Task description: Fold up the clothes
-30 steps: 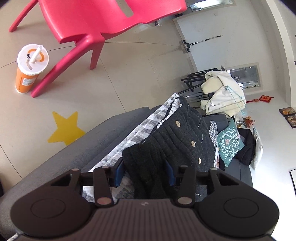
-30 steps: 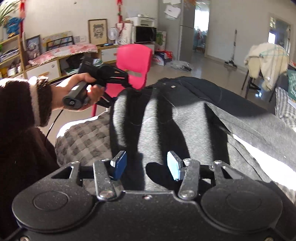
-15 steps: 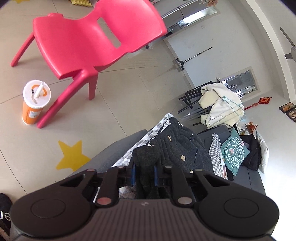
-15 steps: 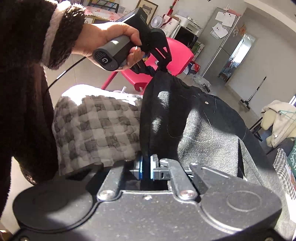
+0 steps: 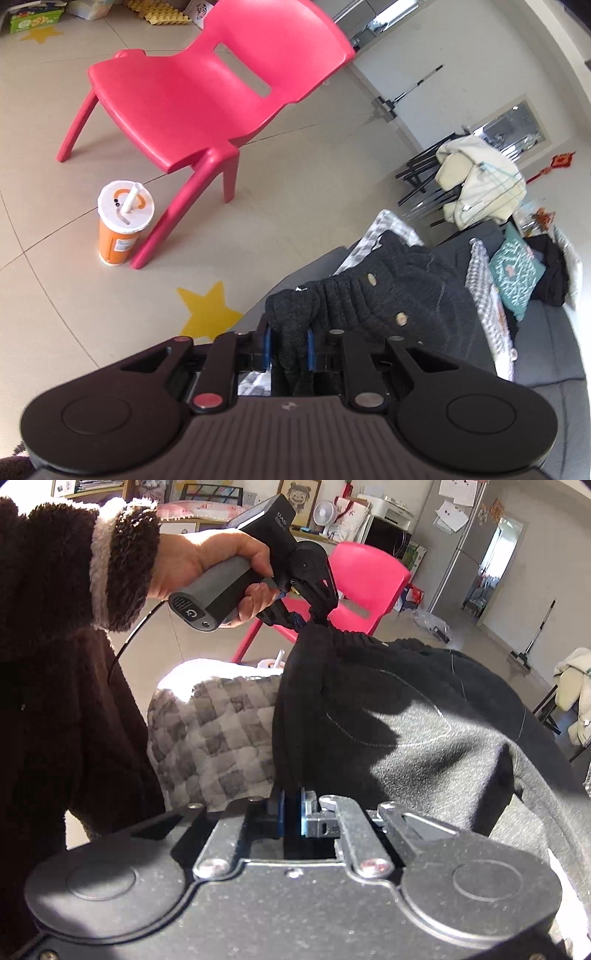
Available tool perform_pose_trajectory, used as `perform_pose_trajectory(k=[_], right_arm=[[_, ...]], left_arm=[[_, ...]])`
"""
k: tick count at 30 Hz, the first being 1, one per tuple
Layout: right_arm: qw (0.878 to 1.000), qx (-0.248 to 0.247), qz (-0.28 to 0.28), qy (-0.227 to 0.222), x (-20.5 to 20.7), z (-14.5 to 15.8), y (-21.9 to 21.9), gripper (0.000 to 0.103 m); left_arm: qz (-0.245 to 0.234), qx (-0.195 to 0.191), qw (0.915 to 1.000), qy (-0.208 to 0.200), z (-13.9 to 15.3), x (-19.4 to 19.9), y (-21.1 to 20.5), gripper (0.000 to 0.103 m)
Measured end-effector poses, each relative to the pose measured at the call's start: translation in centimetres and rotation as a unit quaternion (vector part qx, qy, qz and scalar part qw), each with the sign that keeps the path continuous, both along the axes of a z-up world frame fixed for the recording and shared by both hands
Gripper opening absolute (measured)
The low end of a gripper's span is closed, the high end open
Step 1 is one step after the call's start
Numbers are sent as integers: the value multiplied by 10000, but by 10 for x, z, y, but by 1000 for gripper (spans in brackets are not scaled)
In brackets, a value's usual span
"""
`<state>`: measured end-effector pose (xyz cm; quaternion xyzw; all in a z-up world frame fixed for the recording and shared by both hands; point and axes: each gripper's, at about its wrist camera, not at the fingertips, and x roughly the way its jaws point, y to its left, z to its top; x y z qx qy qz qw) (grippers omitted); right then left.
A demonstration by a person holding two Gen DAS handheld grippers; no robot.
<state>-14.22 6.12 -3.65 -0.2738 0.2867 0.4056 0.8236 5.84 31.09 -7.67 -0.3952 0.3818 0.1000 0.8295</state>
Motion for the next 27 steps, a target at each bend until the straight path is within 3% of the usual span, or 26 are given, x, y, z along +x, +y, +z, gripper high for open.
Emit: perform_pose_trajectory(k=[2,4,5,6,10,14,19,23,27], right_arm=[[9997,120,-35,202,3,9,-6,20],[9989,241,-70,404,5,18,-13,34],[9982,303,-89,513,7,22,-16,40],[9968,385,-124,694,9,28,-23,42],[9863,810,-381,1385,22,49,-49,44],[9804,1148,-1041,1213,46,67,-91,51],[9649,1117,-2241,796,88,70,-154,52],[9386,1110,-3212,600,122,67,-209,53],[8911,1230,-4321,646,152,45,-269,54]], left_arm=[[-108,0,9998,171,-9,5,-5,26],[-104,42,9992,382,-9,6,-3,44],[-86,80,9986,519,-7,7,1,61],[-45,100,9978,650,-5,8,5,70],[555,127,9953,779,11,5,33,74],[782,315,9948,571,28,16,39,76],[319,386,9987,53,46,55,18,78],[-246,208,9989,-326,51,89,-9,78],[-834,308,9942,-599,50,121,-38,78]])
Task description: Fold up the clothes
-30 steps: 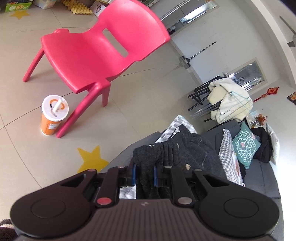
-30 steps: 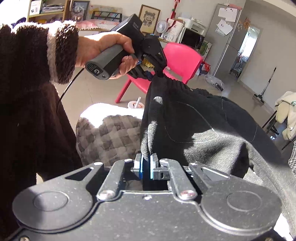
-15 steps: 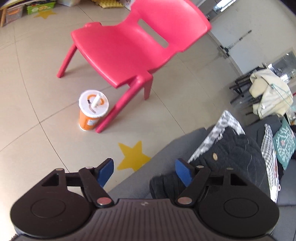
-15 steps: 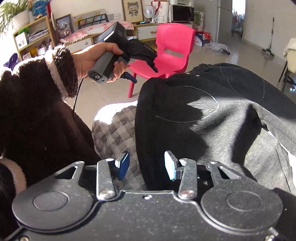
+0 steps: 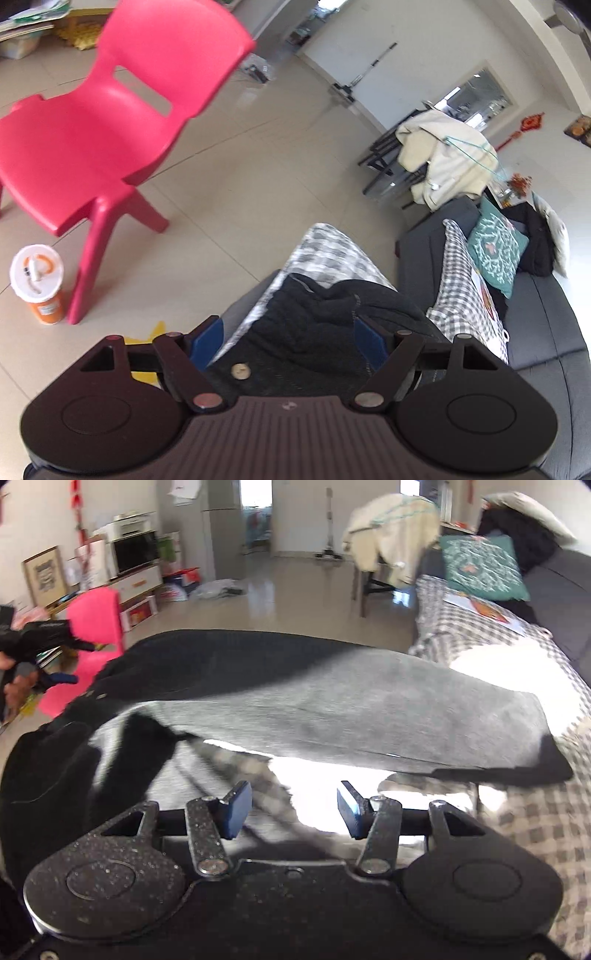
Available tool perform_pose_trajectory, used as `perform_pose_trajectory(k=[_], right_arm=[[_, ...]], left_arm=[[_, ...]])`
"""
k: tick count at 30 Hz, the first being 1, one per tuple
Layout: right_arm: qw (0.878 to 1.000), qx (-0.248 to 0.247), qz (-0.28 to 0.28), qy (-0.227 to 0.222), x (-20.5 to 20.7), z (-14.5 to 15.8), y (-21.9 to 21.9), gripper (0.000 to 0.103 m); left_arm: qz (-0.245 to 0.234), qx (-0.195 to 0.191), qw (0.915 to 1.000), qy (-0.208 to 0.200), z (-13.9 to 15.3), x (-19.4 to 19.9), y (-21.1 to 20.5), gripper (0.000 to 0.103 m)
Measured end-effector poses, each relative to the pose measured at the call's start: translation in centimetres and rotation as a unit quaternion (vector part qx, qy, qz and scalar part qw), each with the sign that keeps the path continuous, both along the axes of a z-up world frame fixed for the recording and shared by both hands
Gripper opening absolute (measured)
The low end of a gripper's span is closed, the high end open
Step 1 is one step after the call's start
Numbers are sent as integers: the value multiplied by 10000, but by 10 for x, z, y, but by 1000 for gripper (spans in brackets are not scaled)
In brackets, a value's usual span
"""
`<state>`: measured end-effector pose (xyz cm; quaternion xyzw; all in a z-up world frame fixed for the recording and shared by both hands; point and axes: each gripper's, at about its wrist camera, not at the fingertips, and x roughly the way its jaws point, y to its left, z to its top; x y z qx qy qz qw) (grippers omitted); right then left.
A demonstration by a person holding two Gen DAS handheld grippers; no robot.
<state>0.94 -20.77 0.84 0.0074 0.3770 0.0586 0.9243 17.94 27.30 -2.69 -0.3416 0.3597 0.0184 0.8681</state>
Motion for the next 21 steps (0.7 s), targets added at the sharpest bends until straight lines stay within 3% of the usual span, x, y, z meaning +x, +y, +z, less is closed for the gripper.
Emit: perform_pose_trajectory(k=[3,8,10,15,18,19,20,21], right_arm=[[9940,236,-1053,154,8,-13,-61,54],[9688,464,-2426,200,4,-33,-145,54],[9576,748,-2779,126,3,-40,-168,54],[9316,1582,-3269,-152,20,-48,-205,54],[9261,1671,-3372,-280,34,-50,-215,53],[9252,1670,-3390,-336,39,-52,-216,49],[9243,1640,-3422,-418,44,-54,-218,32],[9240,1598,-3445,-457,50,-57,-219,24]], left_arm=[[-324,239,9990,-195,-7,24,-23,78],[-441,582,9968,-328,-31,50,-46,78],[-453,911,9932,-559,-36,51,-56,78],[-348,1341,9879,-698,-44,50,-74,81],[-328,1254,9889,-726,-48,50,-73,82],[-322,1203,9895,-733,-48,50,-72,82],[-317,1171,9899,-738,-49,51,-72,82],[-317,1175,9898,-737,-50,52,-73,82]])
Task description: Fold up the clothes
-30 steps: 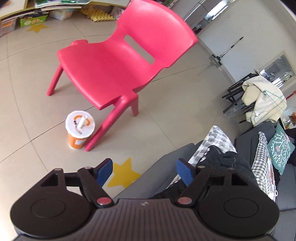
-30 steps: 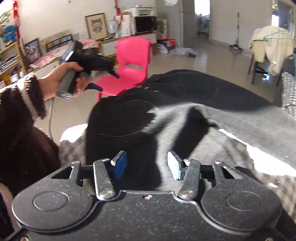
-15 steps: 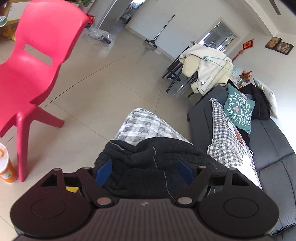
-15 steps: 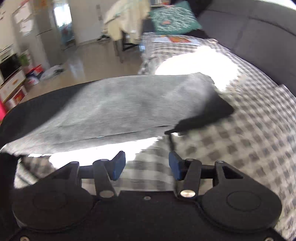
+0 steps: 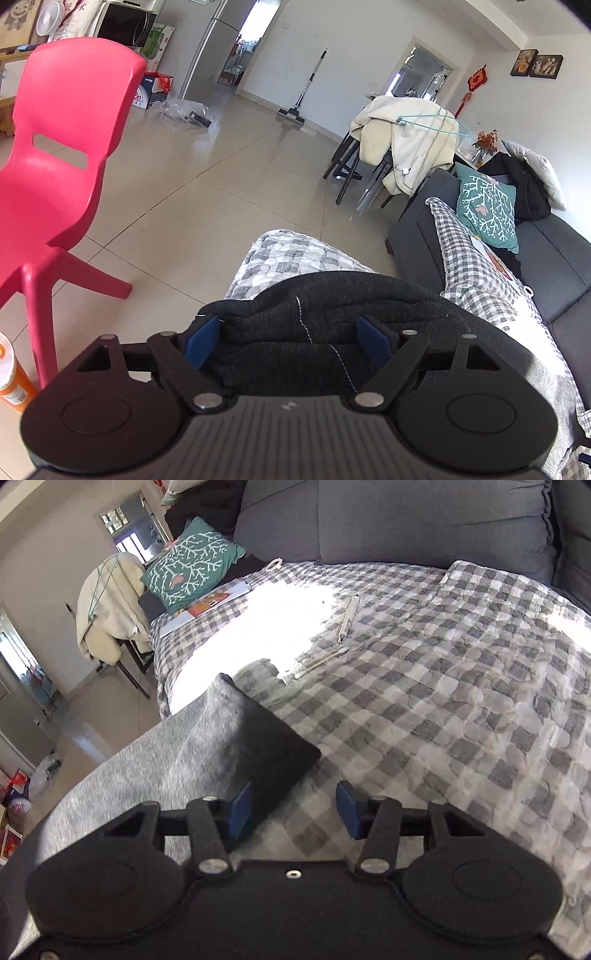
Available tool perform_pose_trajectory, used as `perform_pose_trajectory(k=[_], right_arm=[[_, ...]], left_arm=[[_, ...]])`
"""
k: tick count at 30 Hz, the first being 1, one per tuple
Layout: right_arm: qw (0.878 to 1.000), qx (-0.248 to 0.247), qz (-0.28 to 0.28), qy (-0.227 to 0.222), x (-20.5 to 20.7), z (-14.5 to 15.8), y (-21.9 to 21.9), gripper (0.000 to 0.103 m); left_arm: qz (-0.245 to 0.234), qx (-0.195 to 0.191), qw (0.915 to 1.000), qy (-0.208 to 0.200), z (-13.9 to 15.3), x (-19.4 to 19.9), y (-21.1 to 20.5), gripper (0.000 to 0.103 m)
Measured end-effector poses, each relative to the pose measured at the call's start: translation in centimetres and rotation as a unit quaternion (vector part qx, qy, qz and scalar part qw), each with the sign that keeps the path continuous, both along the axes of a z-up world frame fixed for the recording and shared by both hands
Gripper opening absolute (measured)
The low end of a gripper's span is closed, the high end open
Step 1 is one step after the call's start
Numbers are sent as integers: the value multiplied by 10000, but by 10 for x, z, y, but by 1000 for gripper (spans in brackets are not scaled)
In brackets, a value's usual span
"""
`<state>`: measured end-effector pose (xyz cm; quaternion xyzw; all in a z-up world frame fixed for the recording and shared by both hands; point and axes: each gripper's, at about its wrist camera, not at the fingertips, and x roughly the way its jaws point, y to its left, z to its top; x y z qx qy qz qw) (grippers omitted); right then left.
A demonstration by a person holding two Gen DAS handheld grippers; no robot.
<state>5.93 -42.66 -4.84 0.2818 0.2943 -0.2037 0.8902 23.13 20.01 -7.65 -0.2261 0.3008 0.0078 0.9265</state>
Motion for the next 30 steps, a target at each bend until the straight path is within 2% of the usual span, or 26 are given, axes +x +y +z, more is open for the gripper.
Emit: perform_pose_trajectory(k=[2,4,6,10,11,12,14,20,23,28,30], right_arm=[[9998,-168,-87,-93,6,0,0,9],[9983,-515,-43,-264,8,11,1,8],[9960,-867,-58,-198,8,18,0,8],[9960,-835,-19,320,17,-12,-2,10],[9942,-1040,50,276,15,-13,3,11],[9954,-933,5,238,13,-8,1,13],[9978,-634,-126,129,7,1,-5,27],[9980,-425,-26,457,-29,27,-12,38],[9971,-132,161,733,-61,36,-17,40],[9851,-318,852,1463,-130,35,-8,41],[9818,-150,1056,1570,-157,30,-5,41]], left_arm=[[-2,23,10000,5,1,0,0,83],[1,25,10000,3,2,0,1,83],[2,28,10000,2,2,1,0,83],[9,50,10000,15,4,-2,5,85],[16,62,10000,21,4,-1,5,86],[22,74,10000,27,4,-1,4,86],[34,81,10000,27,6,-2,5,86],[133,-13,9997,199,24,-8,0,86],[-57,59,9994,350,36,-19,-15,86],[-850,590,9936,457,52,-47,-53,86],[-988,746,9912,463,56,-59,-65,86]])
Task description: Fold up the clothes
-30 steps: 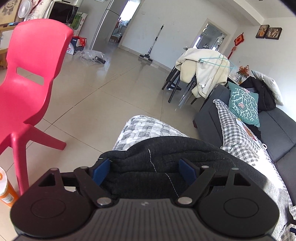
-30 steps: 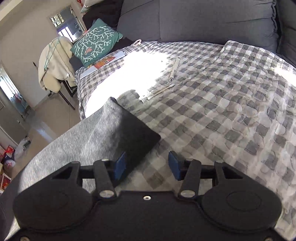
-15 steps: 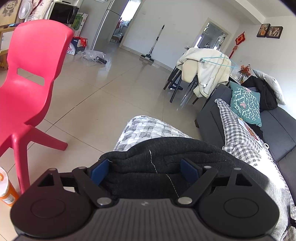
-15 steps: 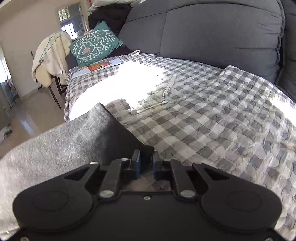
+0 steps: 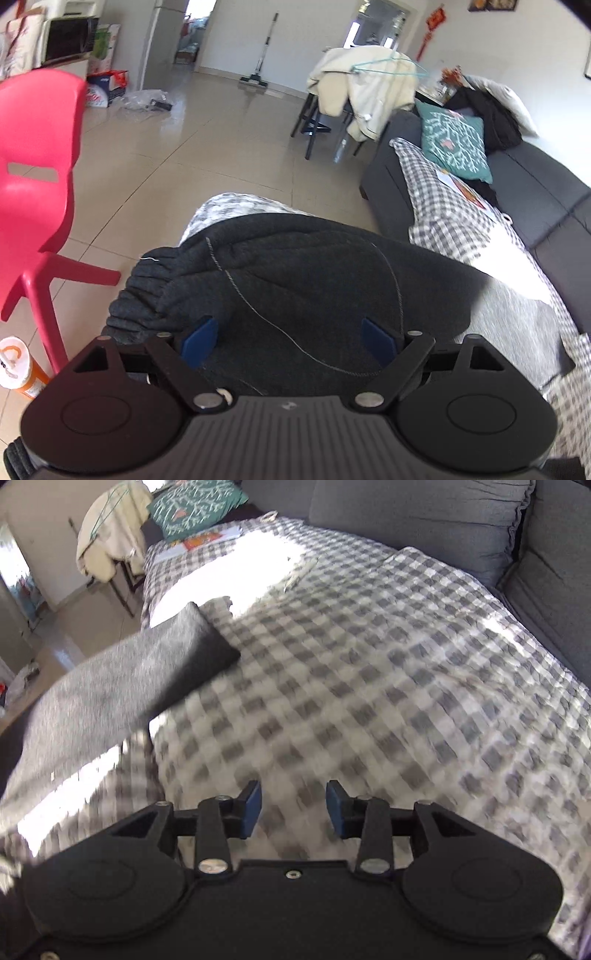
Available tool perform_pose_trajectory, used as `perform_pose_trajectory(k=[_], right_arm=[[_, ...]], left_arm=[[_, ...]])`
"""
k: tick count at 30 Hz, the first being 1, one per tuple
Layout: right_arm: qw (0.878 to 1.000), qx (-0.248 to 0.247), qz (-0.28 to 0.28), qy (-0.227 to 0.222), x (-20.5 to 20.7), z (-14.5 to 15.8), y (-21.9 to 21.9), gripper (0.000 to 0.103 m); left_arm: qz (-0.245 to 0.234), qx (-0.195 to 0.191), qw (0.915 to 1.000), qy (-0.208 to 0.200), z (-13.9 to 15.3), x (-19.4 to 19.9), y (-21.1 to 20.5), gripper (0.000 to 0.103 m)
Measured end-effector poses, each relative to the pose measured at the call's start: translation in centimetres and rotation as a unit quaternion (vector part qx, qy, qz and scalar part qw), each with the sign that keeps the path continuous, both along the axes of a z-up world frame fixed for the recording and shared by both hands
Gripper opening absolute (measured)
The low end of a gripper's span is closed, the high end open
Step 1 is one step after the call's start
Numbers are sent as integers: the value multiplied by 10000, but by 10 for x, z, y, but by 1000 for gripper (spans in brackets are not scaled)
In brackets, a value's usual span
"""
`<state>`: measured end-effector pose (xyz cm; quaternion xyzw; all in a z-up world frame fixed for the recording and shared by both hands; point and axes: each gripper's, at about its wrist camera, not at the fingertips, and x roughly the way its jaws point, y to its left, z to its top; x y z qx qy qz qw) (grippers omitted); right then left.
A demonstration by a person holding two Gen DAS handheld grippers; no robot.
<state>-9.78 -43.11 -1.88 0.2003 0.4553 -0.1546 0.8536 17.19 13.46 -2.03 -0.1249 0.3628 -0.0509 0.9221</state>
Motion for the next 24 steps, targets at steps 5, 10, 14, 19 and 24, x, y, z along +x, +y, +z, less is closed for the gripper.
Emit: perform_pose_trajectory(k=[5,10,14,19,24], right_arm=[[9876,1530,-36,-365,-50,-13,-9,41],[9682,2439,-224,-504,-62,-33,-12,40],[9403,3280,-199,-885,-63,-43,-9,38],[9164,3798,-220,-1245,-66,-53,-7,38],[9200,3728,-529,-1090,-50,-75,-2,23]], left_arm=[[-24,-46,9999,103,7,-20,-14,86],[-6,-340,9992,189,4,-31,-18,86],[-34,-236,9995,188,6,-38,-26,86],[-77,63,9999,108,6,-46,-25,86],[-78,195,9996,162,2,-45,-20,86]])
